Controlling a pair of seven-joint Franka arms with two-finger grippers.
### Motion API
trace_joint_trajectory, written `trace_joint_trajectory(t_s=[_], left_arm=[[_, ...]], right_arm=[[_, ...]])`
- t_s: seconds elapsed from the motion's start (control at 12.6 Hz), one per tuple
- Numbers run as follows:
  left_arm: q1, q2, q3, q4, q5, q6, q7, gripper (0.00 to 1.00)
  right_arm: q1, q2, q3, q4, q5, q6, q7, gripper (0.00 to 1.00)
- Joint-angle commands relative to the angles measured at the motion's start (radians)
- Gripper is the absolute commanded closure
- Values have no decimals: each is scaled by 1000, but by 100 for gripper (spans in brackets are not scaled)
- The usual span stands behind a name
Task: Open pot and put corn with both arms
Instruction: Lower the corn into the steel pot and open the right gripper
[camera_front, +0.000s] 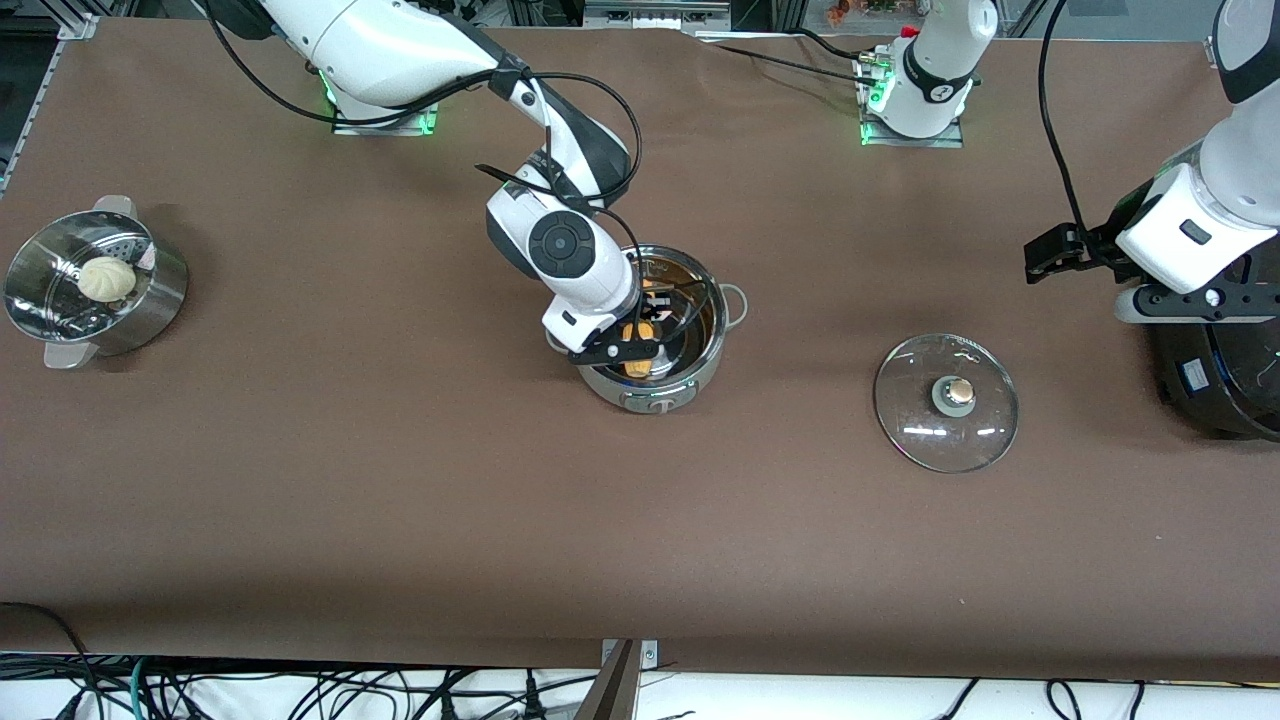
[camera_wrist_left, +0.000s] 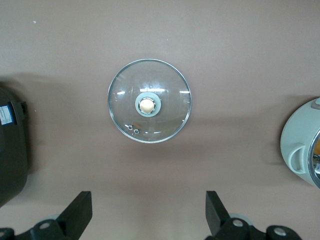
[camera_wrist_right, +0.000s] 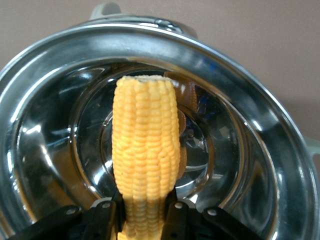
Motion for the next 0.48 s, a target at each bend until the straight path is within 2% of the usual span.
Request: trace_joint_trajectory(t_s=[0.0, 0.24, 0.4], left_arm=[[10, 5, 6, 29, -18, -13, 0, 0], [23, 4, 9, 29, -18, -13, 6, 0], [27, 7, 10, 29, -21, -7, 7, 0]], right_arm=[[16, 9, 6, 36, -55, -5, 44, 0], [18, -49, 7, 36, -59, -32, 40, 0], [-4, -153, -1, 36, -57, -161, 35, 0]])
